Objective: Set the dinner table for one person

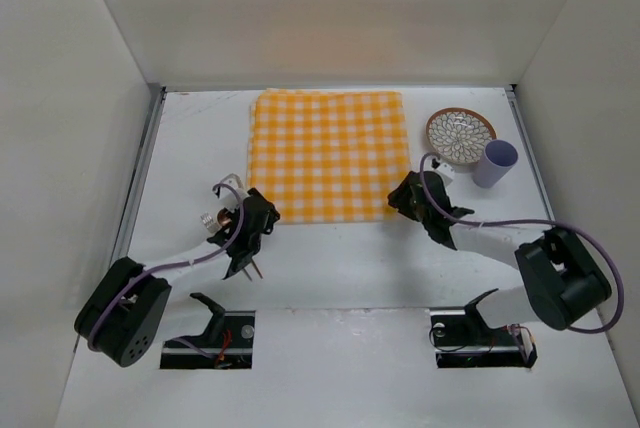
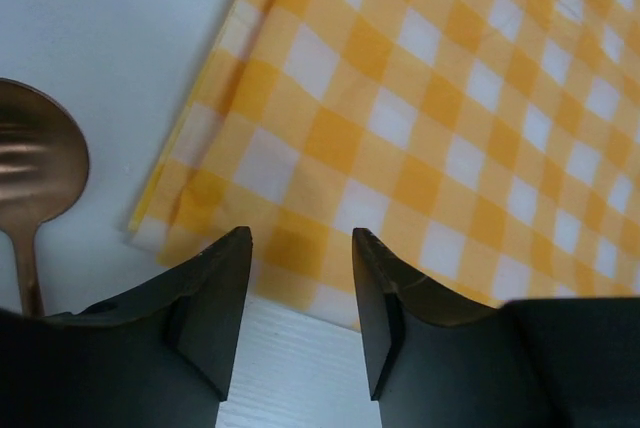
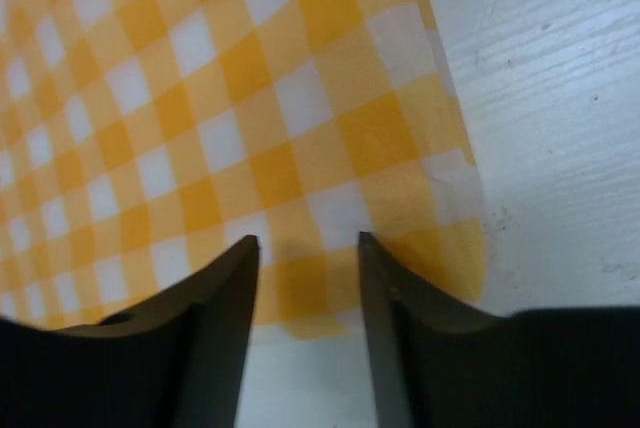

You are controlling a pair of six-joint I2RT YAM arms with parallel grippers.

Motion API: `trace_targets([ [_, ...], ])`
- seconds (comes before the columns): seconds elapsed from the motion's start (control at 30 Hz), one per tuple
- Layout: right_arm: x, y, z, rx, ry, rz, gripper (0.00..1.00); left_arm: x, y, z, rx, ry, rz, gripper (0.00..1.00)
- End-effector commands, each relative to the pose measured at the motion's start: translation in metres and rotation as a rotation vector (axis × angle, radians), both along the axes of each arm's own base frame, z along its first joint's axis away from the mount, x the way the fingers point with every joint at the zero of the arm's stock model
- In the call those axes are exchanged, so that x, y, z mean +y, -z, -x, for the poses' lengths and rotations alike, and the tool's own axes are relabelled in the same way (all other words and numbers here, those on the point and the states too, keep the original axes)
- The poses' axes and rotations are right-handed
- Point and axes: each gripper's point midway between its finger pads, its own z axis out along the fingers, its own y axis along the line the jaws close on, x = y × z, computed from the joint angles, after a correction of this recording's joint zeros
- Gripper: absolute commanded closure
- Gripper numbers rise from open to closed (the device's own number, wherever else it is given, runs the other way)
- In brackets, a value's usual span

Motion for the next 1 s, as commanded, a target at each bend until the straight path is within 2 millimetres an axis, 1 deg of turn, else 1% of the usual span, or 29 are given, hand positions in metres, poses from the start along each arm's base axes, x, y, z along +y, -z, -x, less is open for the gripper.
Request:
trace_targets([
  [0.0,-0.012,-0.066,-0.032,-0.171,0.075,-0.053,0.42,-0.021,-0.052,-0.016,-0.140,0.034,0.044,0.55],
  [0.1,-0.029,-0.095,-0.050,-0.224,0.147,-0.060,0.36,-0.039,-0.081,-0.021,-0.205,0.090,0.045,0.51],
  [0.13,-0.037,-0.100,-0.057,-0.236,0.176,-0.062,0.36,-0.044,-0.088,-0.021,-0.222,0.109,0.041,0.51],
  [0.17,-0.048,-0.101,-0.066,-0.241,0.223,-0.055,0.36,-0.049,-0.093,-0.021,-0.239,0.124,0.042,0.50],
  [0.2,-0.065,-0.099,-0.076,-0.236,0.298,-0.051,0.36,-0.053,-0.096,-0.020,-0.254,0.135,0.047,0.50],
  [0.3,-0.096,-0.083,-0.095,-0.211,0.469,-0.097,0.38,-0.064,-0.088,-0.016,-0.262,0.170,0.044,0.49],
  [0.37,-0.109,-0.071,-0.107,-0.191,0.552,-0.132,0.39,-0.071,-0.080,-0.012,-0.258,0.190,0.051,0.49],
  [0.47,-0.115,-0.060,-0.120,-0.174,0.635,-0.173,0.41,-0.084,-0.076,-0.009,-0.270,0.226,0.062,0.49],
  [0.6,-0.125,-0.059,-0.129,-0.190,0.758,-0.217,0.41,-0.100,-0.073,-0.001,-0.271,0.280,0.084,0.48],
  [0.67,-0.125,-0.062,-0.131,-0.194,0.777,-0.229,0.41,-0.106,-0.074,0.002,-0.276,0.298,0.083,0.48],
  [0.7,-0.123,-0.067,-0.132,-0.203,0.769,-0.236,0.41,-0.107,-0.074,0.002,-0.277,0.301,0.085,0.48],
  [0.73,-0.116,-0.072,-0.133,-0.207,0.737,-0.233,0.41,-0.106,-0.072,0.003,-0.274,0.298,0.088,0.48],
  [0.77,-0.102,-0.081,-0.133,-0.213,0.673,-0.222,0.42,-0.106,-0.072,0.003,-0.273,0.296,0.089,0.48],
  [0.83,-0.083,-0.109,-0.131,-0.255,0.550,-0.160,0.42,-0.104,-0.072,0.002,-0.273,0.292,0.086,0.48],
  [0.87,-0.081,-0.128,-0.128,-0.288,0.510,-0.108,0.45,-0.103,-0.070,0.001,-0.271,0.288,0.084,0.48],
  [0.9,-0.086,-0.146,-0.122,-0.320,0.492,-0.050,0.46,-0.102,-0.070,0.001,-0.271,0.286,0.085,0.48],
  [0.93,-0.094,-0.159,-0.116,-0.338,0.499,-0.009,0.48,-0.100,-0.070,0.001,-0.271,0.282,0.086,0.48],
  [0.97,-0.108,-0.178,-0.104,-0.357,0.519,0.053,0.52,-0.100,-0.071,0.001,-0.273,0.281,0.088,0.48],
])
